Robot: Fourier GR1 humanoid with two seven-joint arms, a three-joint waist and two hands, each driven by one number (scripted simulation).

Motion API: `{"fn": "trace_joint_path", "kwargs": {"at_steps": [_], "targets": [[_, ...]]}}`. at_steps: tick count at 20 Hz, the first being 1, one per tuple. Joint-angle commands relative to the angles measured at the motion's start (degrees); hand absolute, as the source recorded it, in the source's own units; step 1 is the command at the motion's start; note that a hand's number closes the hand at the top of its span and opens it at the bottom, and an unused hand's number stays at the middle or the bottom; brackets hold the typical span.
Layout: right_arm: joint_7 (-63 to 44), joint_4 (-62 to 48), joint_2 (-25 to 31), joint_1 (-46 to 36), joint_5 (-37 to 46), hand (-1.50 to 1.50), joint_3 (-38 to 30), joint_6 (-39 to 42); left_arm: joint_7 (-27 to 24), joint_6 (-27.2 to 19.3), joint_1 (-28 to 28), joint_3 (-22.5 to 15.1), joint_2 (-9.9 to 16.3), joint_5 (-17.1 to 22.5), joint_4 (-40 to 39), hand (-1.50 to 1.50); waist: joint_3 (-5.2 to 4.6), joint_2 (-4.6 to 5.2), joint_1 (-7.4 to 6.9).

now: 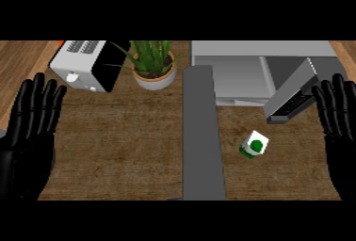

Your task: Pick up the milk, place it into the microwave and close the microwave

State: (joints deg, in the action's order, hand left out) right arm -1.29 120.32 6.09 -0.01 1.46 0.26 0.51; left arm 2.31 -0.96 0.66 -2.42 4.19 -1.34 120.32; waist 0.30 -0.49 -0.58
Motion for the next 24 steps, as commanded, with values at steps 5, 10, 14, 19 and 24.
{"fn": "trace_joint_path", "kwargs": {"at_steps": [5,10,14,19,24], "targets": [[-0.95,-4.78,-3.88,-4.99,9.45,-1.5,3.02,-6.75,-4.29,6.5,5.12,5.62,4.11,5.68,-8.09,-1.5,-0.33,0.55,0.68],[-3.06,-9.38,-6.02,-8.4,1.35,-1.5,3.24,-12.61,-0.59,5.8,1.89,6.64,1.98,9.82,-8.28,-1.5,-0.3,0.5,0.42],[-0.3,-12.29,-6.06,-7.38,1.19,-1.5,2.75,-13.39,-0.97,2.95,1.57,4.08,-0.84,6.26,-7.92,-1.5,-0.29,0.5,0.56],[-2.0,-16.84,-5.12,-10.2,2.81,-1.5,2.21,-15.03,-2.6,7.89,-6.29,5.27,1.06,9.23,-3.44,-1.5,-0.31,0.47,0.35],[7.76,-24.21,-6.05,-5.76,0.5,-1.5,2.52,-15.49,0.2,6.43,-3.86,5.07,0.56,8.65,-1.92,-1.5,-0.29,0.53,0.44]]}}
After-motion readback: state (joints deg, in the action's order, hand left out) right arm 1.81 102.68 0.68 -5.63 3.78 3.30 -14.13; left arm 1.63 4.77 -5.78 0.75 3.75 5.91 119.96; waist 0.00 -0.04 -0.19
